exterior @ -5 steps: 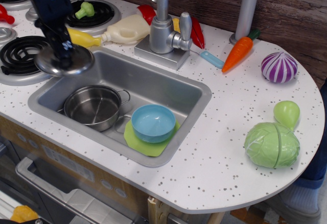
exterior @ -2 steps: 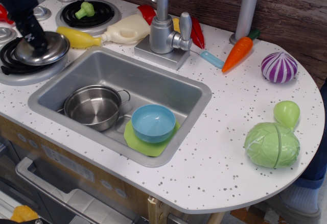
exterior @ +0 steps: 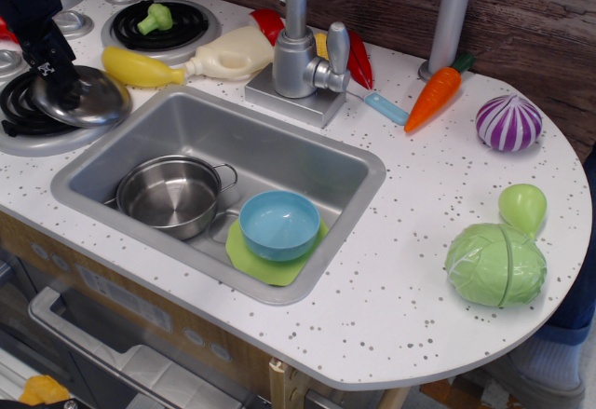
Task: Take lid off pot or pan
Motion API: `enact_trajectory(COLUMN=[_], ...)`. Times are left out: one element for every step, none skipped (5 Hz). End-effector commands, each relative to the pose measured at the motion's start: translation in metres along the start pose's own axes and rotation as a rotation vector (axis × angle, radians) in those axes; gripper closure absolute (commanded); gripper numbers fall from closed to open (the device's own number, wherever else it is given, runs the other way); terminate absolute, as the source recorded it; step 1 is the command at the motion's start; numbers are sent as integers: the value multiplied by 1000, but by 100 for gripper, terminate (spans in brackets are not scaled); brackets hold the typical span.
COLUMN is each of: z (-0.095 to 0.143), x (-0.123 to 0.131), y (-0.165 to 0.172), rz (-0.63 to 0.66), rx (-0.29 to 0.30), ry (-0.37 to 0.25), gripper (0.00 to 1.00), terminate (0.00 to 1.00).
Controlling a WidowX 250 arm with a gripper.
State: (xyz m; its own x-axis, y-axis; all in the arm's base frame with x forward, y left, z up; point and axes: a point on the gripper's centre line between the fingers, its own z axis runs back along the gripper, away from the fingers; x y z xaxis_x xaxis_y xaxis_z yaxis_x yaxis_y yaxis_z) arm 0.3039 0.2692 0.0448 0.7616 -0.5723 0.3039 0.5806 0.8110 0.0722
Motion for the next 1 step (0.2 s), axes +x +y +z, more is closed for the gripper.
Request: enact_trajectory(z=[18], x=[4], y=[11], rz=[-36], rx=[55], ry=[-8], gripper=[0], terminate=[100])
